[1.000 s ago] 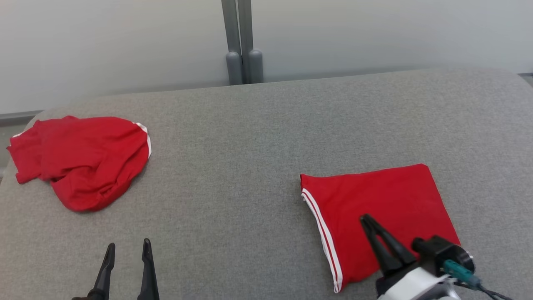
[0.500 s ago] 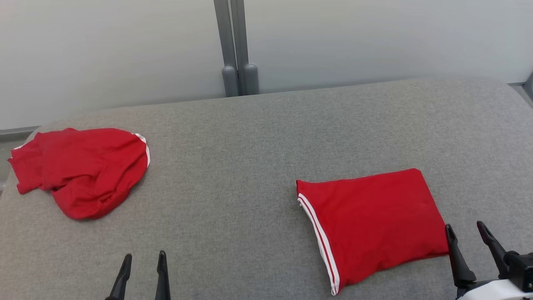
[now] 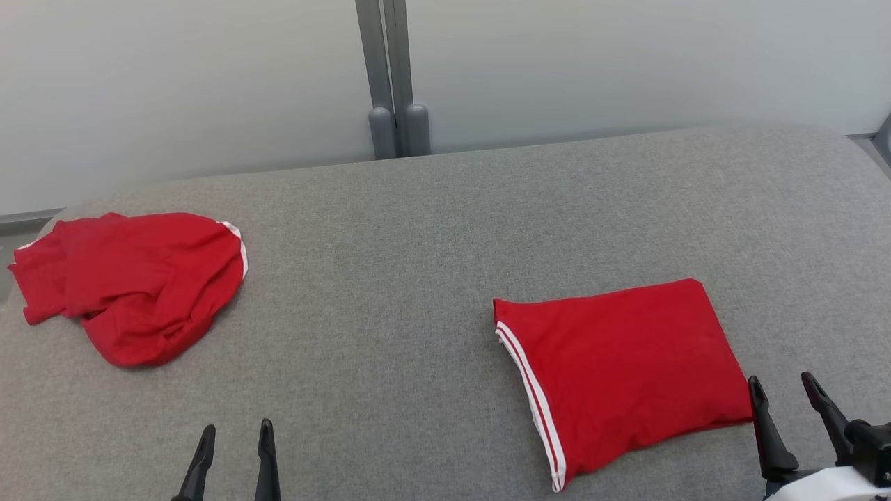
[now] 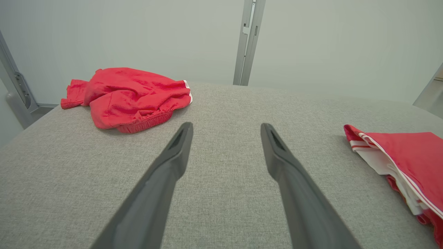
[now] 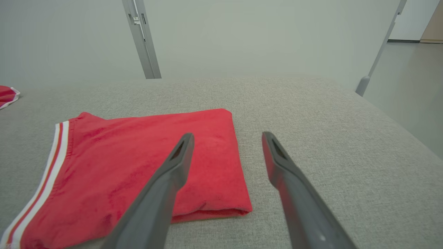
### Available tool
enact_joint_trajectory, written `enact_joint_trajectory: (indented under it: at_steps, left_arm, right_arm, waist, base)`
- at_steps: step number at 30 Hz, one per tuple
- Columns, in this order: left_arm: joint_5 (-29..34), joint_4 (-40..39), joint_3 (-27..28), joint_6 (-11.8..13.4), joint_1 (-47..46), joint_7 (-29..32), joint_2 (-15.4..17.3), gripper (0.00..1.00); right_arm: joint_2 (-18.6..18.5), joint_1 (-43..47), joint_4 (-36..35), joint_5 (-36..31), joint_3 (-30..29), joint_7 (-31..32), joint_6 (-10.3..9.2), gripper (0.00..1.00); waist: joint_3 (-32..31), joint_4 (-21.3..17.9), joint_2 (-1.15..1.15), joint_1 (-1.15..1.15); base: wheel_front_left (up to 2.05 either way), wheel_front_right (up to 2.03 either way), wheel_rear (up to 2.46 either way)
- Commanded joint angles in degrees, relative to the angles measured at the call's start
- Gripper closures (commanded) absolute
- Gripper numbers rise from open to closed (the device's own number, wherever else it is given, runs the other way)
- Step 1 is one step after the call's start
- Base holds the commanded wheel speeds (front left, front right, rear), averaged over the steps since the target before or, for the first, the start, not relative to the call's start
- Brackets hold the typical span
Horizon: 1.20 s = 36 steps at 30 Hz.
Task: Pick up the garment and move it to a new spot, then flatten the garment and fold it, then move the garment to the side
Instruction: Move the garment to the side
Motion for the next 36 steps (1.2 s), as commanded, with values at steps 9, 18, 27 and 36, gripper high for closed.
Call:
enact_joint_trajectory:
  at_steps: [9, 18, 27, 36]
  left_arm:
    - [1.02, -0.47, -0.43, -0.6, -2.19, -0.17, 0.18, 0.0]
    - [0.31, 1.0, -0.98, -0.17, -5.15, -0.17, 0.19, 0.0]
    - [0.41, 0.67, -0.64, 0.06, -5.33, -0.17, 0.18, 0.0]
    - [1.42, -0.57, -1.0, -0.46, -9.02, -0.16, 0.18, 0.0]
  right_arm:
    - [-5.78, -9.79, 7.44, 7.2, 5.99, 4.04, 0.0, 0.0]
    - [-12.03, -24.12, 19.68, 19.83, 15.08, 25.02, -0.01, 0.0]
    - [-12.64, -27.49, 25.58, 26.01, 17.25, 31.44, 0.0, 0.0]
    - [-19.09, -34.54, 22.49, 29.04, 17.32, 31.66, -0.05, 1.0]
  waist:
    - [4.5, 0.3, 0.0, 0.0]
    - [7.9, 3.7, 0.0, 0.0]
    - [8.77, 5.48, 0.0, 0.0]
    - [15.69, 3.41, 0.0, 0.0]
  base:
    - [0.0, 0.0, 0.0]
    - [0.0, 0.0, 0.0]
    - [0.0, 0.0, 0.0]
    - [0.0, 0.0, 0.0]
